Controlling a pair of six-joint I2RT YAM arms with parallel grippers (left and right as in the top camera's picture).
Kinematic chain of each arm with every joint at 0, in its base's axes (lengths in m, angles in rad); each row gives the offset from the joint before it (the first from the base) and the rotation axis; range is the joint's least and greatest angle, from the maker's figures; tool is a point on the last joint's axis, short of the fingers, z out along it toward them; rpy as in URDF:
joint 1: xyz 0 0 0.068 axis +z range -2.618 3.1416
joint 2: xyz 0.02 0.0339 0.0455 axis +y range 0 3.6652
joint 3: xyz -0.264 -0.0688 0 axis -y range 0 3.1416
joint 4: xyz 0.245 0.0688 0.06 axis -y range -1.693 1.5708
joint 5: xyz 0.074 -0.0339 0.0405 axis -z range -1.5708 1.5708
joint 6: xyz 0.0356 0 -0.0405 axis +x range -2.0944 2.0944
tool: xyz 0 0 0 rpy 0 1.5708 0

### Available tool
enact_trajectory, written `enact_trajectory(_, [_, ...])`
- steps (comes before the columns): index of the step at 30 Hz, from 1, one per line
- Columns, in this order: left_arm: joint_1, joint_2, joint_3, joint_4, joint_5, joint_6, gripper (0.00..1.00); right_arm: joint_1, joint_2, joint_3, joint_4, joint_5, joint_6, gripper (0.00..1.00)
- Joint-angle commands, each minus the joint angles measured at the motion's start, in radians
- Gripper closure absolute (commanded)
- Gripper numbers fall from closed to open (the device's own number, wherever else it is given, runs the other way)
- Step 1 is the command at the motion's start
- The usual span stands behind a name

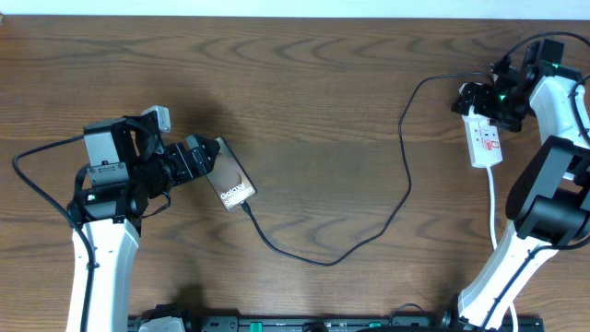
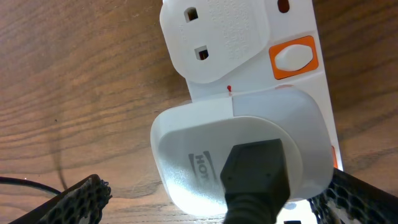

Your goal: Plug charger to phone and switch on socket

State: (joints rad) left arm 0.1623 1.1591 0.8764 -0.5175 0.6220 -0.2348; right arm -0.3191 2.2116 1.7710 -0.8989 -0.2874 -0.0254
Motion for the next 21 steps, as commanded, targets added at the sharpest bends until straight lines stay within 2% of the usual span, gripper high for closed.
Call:
enact_trajectory(1, [0.0,-0.003,0.0,-0.005,-0.005,0.017,0.11,0.059,0.016,-0.022,0.005,-0.134,0.014,0.01])
enact_trajectory(11, [0.0,-0.003,0.0,-0.01,-0.005,0.018,0.11,0.072,0.016,-0.102,0.073,-0.183,0.041,0.01])
enact_trajectory(21, [0.0,-0.003,0.0,-0.013,-0.005,0.017,0.11,0.072,0.016,-0.103,0.066,-0.183,0.055,0.01])
